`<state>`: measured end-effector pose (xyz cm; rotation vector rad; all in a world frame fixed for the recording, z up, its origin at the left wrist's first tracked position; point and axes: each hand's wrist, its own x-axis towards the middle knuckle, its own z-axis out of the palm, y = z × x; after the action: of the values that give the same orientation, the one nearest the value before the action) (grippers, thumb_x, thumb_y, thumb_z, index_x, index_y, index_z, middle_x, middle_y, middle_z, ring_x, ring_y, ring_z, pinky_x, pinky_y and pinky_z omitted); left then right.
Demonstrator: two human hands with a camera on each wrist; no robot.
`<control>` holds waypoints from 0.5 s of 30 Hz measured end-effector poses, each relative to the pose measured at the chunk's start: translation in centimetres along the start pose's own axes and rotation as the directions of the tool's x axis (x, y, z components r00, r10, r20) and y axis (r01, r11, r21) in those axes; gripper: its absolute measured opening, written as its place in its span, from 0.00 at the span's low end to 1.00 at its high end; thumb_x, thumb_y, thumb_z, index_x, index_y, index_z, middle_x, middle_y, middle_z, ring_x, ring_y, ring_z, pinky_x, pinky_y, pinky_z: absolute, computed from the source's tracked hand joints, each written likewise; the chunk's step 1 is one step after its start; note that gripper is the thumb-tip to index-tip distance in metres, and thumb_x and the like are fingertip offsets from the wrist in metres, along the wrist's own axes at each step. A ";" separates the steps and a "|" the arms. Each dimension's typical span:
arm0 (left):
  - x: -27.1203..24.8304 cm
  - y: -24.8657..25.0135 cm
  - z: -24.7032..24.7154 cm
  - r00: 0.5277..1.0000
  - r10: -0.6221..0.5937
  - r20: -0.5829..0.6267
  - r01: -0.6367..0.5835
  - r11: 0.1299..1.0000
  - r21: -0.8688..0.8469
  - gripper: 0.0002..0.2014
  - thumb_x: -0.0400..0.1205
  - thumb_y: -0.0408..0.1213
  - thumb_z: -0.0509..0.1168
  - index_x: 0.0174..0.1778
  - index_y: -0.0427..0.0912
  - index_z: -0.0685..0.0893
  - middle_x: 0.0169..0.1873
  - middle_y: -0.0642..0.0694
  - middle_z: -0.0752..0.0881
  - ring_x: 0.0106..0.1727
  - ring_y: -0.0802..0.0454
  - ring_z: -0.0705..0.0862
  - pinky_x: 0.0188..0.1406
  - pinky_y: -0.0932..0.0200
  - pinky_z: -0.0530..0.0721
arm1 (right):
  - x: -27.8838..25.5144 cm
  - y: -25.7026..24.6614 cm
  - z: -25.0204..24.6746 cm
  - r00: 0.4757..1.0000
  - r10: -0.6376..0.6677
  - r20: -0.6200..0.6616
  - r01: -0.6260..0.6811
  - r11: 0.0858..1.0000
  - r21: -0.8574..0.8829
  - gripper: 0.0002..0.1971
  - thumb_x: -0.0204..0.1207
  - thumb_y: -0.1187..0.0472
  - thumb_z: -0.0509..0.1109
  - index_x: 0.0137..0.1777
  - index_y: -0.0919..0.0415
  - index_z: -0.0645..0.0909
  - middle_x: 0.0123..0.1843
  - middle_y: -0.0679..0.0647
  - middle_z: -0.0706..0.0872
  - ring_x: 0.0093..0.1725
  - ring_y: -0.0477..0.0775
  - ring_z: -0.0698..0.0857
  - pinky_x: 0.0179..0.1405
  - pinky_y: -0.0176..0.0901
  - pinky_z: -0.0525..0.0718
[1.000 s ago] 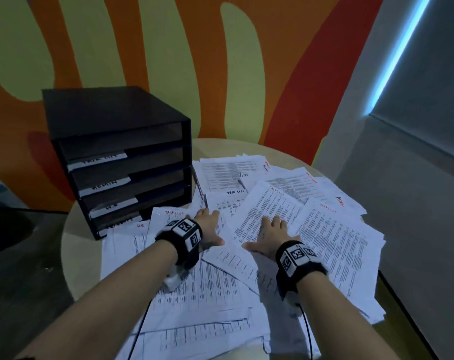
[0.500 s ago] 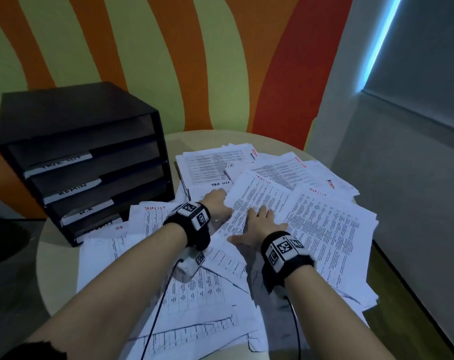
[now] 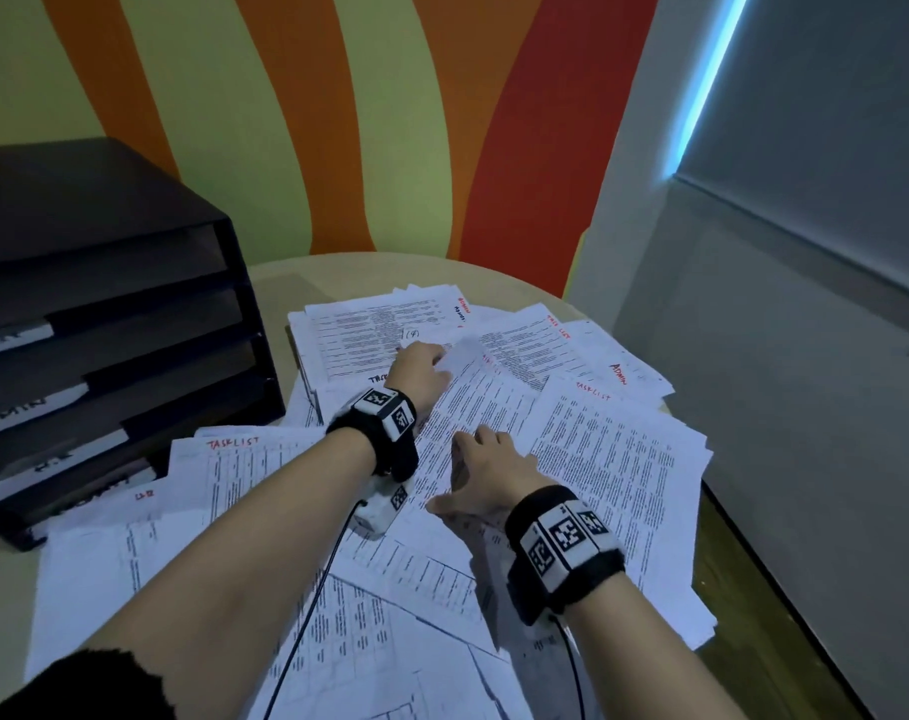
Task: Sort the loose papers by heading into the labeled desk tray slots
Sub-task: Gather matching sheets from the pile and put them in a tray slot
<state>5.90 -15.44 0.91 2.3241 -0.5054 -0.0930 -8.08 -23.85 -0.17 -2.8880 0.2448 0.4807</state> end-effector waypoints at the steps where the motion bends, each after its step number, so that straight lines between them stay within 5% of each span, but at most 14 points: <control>1: 0.0 -0.1 0.2 1.000 -0.009 0.003 0.009 1.000 0.018 0.04 0.77 0.30 0.66 0.37 0.37 0.83 0.30 0.44 0.79 0.30 0.47 0.75 0.25 0.61 0.68 | -0.1 0.0 0.0 1.000 -0.004 0.000 0.004 1.000 0.001 0.53 0.65 0.29 0.71 0.83 0.54 0.54 0.85 0.57 0.54 0.83 0.61 0.54 0.73 0.75 0.62; 4: 0.1 -0.6 0.1 0.999 -0.013 -0.036 0.013 1.000 0.004 0.13 0.75 0.35 0.66 0.24 0.44 0.76 0.25 0.43 0.73 0.27 0.46 0.71 0.28 0.59 0.64 | -0.3 0.1 -0.1 1.000 -0.022 -0.001 0.022 1.000 0.014 0.51 0.66 0.29 0.71 0.83 0.54 0.56 0.84 0.56 0.55 0.83 0.60 0.55 0.72 0.73 0.64; 7: -0.6 -1.0 -1.2 0.997 0.027 -0.075 -0.036 0.993 -0.115 0.17 0.79 0.33 0.67 0.23 0.41 0.75 0.22 0.43 0.69 0.25 0.48 0.66 0.27 0.58 0.62 | -0.5 0.4 -0.7 0.994 -0.054 -0.098 0.072 0.978 0.198 0.42 0.70 0.34 0.73 0.77 0.57 0.66 0.78 0.55 0.67 0.78 0.61 0.66 0.70 0.66 0.71; 11: -2.7 -2.2 -5.0 0.965 -0.034 -0.259 -0.099 0.870 -0.484 0.23 0.76 0.35 0.68 0.24 0.49 0.60 0.26 0.46 0.56 0.30 0.49 0.55 0.34 0.54 0.53 | -0.6 1.2 -1.9 0.922 0.112 -0.372 0.135 0.806 0.577 0.42 0.73 0.45 0.76 0.81 0.58 0.61 0.80 0.58 0.66 0.78 0.59 0.67 0.75 0.60 0.71; 15: -4.0 -4.0 -9.2 0.927 -0.045 -0.372 -0.177 0.823 -0.539 0.18 0.77 0.34 0.68 0.28 0.45 0.65 0.31 0.44 0.58 0.35 0.44 0.56 0.38 0.48 0.55 | -0.5 1.7 -3.1 0.831 0.329 -0.449 0.201 0.574 0.794 0.44 0.72 0.48 0.78 0.82 0.56 0.58 0.81 0.56 0.64 0.79 0.57 0.66 0.75 0.59 0.71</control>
<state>5.48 -5.24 4.43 1.6762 -0.3087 0.2070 -7.95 -26.08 2.55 -1.9731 0.5098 -0.4334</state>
